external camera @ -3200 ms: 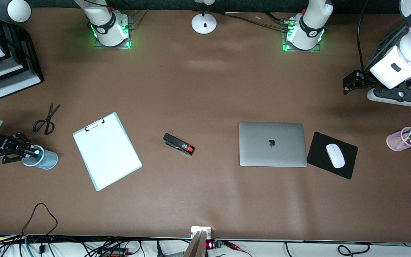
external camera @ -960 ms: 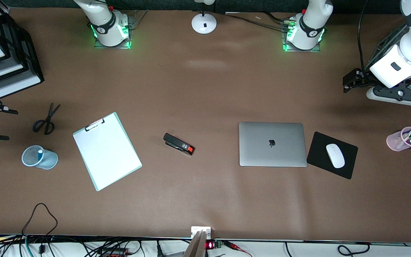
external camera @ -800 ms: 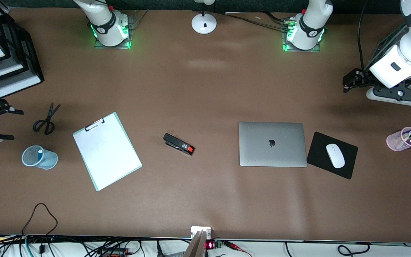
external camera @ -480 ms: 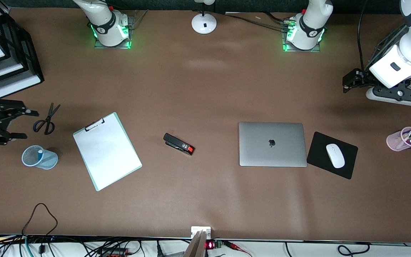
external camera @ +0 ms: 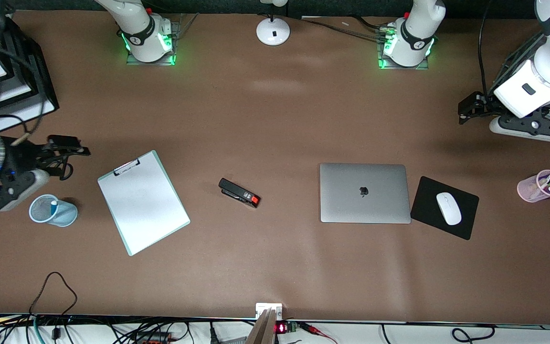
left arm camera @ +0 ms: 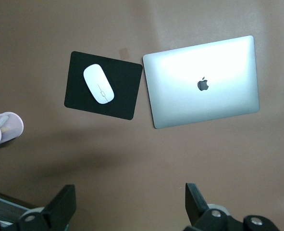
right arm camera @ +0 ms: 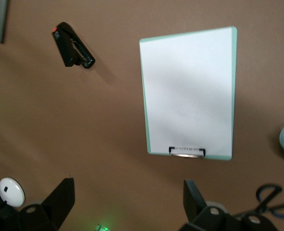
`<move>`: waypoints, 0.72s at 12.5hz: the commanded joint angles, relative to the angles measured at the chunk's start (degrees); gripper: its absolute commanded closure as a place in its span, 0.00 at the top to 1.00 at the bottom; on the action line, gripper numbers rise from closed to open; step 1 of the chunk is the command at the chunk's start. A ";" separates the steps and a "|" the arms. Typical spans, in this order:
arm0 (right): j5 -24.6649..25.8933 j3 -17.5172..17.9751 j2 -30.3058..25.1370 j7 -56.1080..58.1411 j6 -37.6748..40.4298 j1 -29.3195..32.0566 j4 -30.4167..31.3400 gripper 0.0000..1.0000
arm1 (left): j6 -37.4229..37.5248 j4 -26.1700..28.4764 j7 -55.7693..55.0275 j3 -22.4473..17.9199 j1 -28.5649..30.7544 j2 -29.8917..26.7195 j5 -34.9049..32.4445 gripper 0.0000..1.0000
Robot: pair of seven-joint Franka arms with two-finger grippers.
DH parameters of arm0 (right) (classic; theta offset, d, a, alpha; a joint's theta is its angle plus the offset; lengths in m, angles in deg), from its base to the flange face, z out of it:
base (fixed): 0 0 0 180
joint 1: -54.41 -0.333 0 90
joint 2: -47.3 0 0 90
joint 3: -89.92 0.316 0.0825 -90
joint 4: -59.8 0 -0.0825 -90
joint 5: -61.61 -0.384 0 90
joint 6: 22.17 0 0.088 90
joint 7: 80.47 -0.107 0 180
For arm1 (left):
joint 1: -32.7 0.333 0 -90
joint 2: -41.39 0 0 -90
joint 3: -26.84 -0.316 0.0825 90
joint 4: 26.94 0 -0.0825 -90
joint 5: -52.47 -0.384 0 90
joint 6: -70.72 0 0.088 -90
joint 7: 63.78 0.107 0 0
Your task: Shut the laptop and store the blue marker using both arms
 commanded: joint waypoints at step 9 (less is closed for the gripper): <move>15.67 -0.21 -8.70 -27.08 4.13 -2.00 3.96 1.00 | 1.25 -1.65 1.26 0.23 0.17 0.77 0.49 1.00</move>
